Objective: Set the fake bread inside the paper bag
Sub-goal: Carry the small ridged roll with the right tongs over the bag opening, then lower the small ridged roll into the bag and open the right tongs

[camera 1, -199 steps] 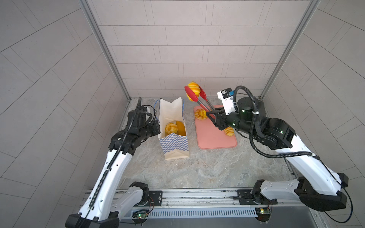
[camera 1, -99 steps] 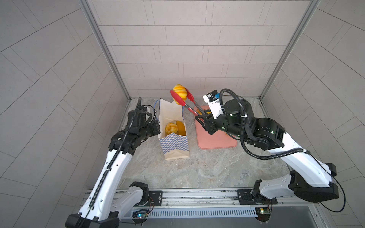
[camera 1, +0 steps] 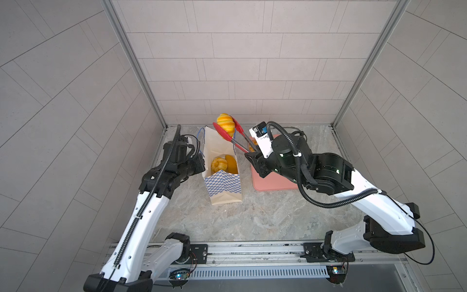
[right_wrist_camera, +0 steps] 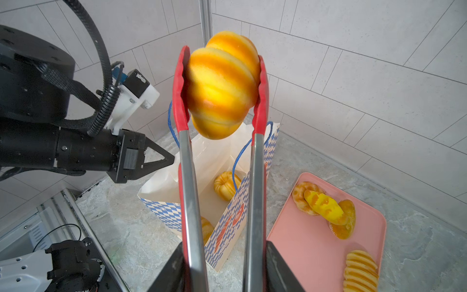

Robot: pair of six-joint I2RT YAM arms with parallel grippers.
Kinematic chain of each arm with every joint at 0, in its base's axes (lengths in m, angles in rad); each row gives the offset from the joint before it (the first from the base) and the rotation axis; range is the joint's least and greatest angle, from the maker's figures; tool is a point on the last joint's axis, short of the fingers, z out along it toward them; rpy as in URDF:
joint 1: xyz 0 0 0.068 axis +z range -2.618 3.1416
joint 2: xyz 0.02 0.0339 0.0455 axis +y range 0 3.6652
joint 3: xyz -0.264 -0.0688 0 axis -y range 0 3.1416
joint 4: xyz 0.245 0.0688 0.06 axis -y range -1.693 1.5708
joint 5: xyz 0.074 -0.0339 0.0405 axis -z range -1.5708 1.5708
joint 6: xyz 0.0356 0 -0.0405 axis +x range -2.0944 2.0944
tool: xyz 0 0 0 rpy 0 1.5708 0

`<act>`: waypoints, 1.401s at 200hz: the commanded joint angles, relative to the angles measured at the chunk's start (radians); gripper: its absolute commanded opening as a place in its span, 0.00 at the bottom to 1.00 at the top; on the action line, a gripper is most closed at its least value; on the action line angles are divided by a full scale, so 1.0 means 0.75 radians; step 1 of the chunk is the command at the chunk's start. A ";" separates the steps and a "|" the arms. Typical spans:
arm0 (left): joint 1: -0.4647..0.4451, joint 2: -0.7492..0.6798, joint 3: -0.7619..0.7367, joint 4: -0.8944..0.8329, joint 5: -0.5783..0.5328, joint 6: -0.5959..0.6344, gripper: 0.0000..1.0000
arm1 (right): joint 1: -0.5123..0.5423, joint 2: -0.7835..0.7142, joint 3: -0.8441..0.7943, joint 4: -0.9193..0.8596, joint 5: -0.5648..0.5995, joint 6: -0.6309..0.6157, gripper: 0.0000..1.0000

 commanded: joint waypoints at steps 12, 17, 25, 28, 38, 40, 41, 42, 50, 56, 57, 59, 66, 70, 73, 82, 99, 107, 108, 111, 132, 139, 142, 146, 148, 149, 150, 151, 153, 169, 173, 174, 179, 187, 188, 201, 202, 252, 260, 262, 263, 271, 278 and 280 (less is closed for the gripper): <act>-0.001 -0.026 -0.004 0.007 -0.011 -0.007 0.06 | 0.016 0.026 0.054 -0.036 0.082 -0.025 0.45; -0.002 -0.026 -0.004 0.006 -0.011 -0.008 0.06 | 0.017 0.029 0.053 -0.041 0.082 -0.026 0.45; -0.002 -0.027 -0.006 0.010 -0.013 -0.009 0.06 | 0.018 0.034 0.053 -0.046 0.084 -0.026 0.45; -0.002 -0.027 -0.006 0.010 -0.013 -0.011 0.06 | 0.019 0.036 0.054 -0.048 0.082 -0.026 0.45; -0.002 -0.026 -0.007 0.010 -0.012 -0.011 0.06 | 0.019 0.041 0.052 -0.054 0.082 -0.028 0.45; -0.002 -0.026 -0.007 0.011 -0.011 -0.010 0.06 | 0.019 0.042 0.051 -0.054 0.082 -0.028 0.45; -0.001 -0.026 -0.007 0.011 -0.011 -0.010 0.06 | 0.019 0.043 0.051 -0.054 0.082 -0.028 0.45; -0.002 -0.026 -0.007 0.013 -0.011 -0.011 0.06 | 0.019 0.043 0.050 -0.056 0.082 -0.028 0.45; -0.002 -0.025 -0.007 0.012 -0.012 -0.011 0.06 | 0.019 0.047 0.050 -0.058 0.082 -0.028 0.45; -0.002 -0.025 -0.005 0.012 -0.012 -0.011 0.06 | 0.021 0.048 0.046 -0.060 0.081 -0.029 0.45; -0.002 -0.025 -0.004 0.012 -0.013 -0.011 0.06 | 0.021 0.049 0.046 -0.060 0.080 -0.029 0.45; -0.002 -0.025 -0.005 0.012 -0.012 -0.011 0.06 | 0.021 0.049 0.045 -0.063 0.080 -0.029 0.45; -0.002 -0.025 -0.005 0.013 -0.012 -0.013 0.06 | 0.021 0.053 0.041 -0.064 0.081 -0.032 0.45; -0.002 -0.024 -0.004 0.012 -0.011 -0.015 0.06 | 0.021 0.054 0.040 -0.065 0.080 -0.030 0.45; -0.002 -0.025 -0.005 0.013 -0.011 -0.014 0.06 | 0.021 0.055 0.039 -0.065 0.080 -0.031 0.45; -0.001 -0.024 -0.004 0.012 -0.011 -0.013 0.06 | 0.021 0.061 0.039 -0.071 0.078 -0.032 0.45; -0.002 -0.027 -0.006 0.012 -0.013 -0.014 0.06 | 0.022 0.074 0.041 -0.079 0.068 -0.032 0.45; 0.000 -0.026 -0.007 0.014 -0.011 -0.014 0.06 | 0.023 0.080 0.042 -0.086 0.060 -0.032 0.45; -0.001 -0.026 -0.008 0.014 -0.011 -0.014 0.06 | 0.023 0.082 0.042 -0.085 0.060 -0.032 0.45; 0.000 -0.026 -0.008 0.014 -0.011 -0.014 0.06 | 0.023 0.086 0.045 -0.087 0.057 -0.031 0.45; 0.000 -0.025 -0.011 0.014 -0.011 -0.014 0.06 | 0.029 0.114 0.056 -0.105 0.047 -0.034 0.45; -0.001 -0.025 -0.011 0.015 -0.010 -0.014 0.06 | 0.030 0.126 0.062 -0.114 0.047 -0.035 0.45; 0.000 -0.024 -0.009 0.015 -0.011 -0.014 0.07 | 0.031 0.130 0.063 -0.117 0.047 -0.036 0.45; -0.001 -0.025 -0.011 0.014 -0.011 -0.014 0.06 | 0.031 0.136 0.065 -0.124 0.047 -0.036 0.45; 0.000 -0.025 -0.011 0.014 -0.011 -0.014 0.06 | 0.032 0.140 0.066 -0.125 0.047 -0.035 0.45; 0.000 -0.025 -0.011 0.015 -0.011 -0.014 0.06 | 0.032 0.141 0.067 -0.126 0.048 -0.035 0.45; -0.001 -0.024 -0.011 0.014 -0.011 -0.014 0.06 | 0.032 0.142 0.068 -0.128 0.048 -0.036 0.45; -0.001 -0.024 -0.011 0.014 -0.011 -0.014 0.06 | 0.032 0.144 0.069 -0.128 0.047 -0.036 0.45; 0.000 -0.025 -0.010 0.015 -0.010 -0.014 0.06 | 0.032 0.148 0.069 -0.130 0.047 -0.036 0.45; -0.002 -0.025 -0.013 0.016 -0.011 -0.014 0.06 | 0.033 0.166 0.070 -0.141 0.046 -0.036 0.45; -0.002 -0.025 -0.013 0.015 -0.011 -0.015 0.06 | 0.034 0.168 0.069 -0.142 0.045 -0.036 0.44; -0.002 -0.026 -0.013 0.014 -0.011 -0.014 0.06 | 0.034 0.168 0.069 -0.142 0.045 -0.036 0.45; -0.002 -0.026 -0.013 0.014 -0.011 -0.013 0.06 | 0.034 0.171 0.067 -0.142 0.045 -0.036 0.44; -0.002 -0.025 -0.014 0.014 -0.011 -0.014 0.07 | 0.036 0.176 0.067 -0.146 0.045 -0.036 0.45; -0.002 -0.025 -0.014 0.014 -0.011 -0.013 0.06 | 0.037 0.176 0.067 -0.146 0.045 -0.036 0.44; -0.001 -0.028 -0.015 0.014 -0.012 -0.014 0.06 | 0.036 0.183 0.067 -0.149 0.045 -0.038 0.45; -0.001 -0.029 -0.015 0.014 -0.012 -0.014 0.06 | 0.036 0.184 0.067 -0.149 0.046 -0.038 0.44; -0.001 -0.030 -0.017 0.012 -0.012 -0.015 0.06 | 0.036 0.195 0.058 -0.151 0.045 -0.039 0.46; 0.000 -0.032 -0.017 0.012 -0.013 -0.013 0.06 | 0.036 0.194 0.056 -0.151 0.045 -0.040 0.46; -0.001 -0.032 -0.016 0.010 -0.013 -0.011 0.06 | 0.036 0.194 0.053 -0.150 0.045 -0.039 0.46; 0.000 -0.033 -0.017 0.011 -0.013 -0.011 0.06 | 0.036 0.193 0.053 -0.149 0.045 -0.039 0.46; -0.001 -0.033 -0.015 0.010 -0.014 -0.010 0.06 | 0.036 0.194 0.050 -0.150 0.045 -0.038 0.46; 0.000 -0.034 -0.017 0.010 -0.013 -0.011 0.06 | 0.036 0.194 0.046 -0.149 0.045 -0.040 0.46; -0.002 -0.035 -0.017 0.010 -0.013 -0.011 0.06 | 0.036 0.194 0.045 -0.149 0.045 -0.040 0.46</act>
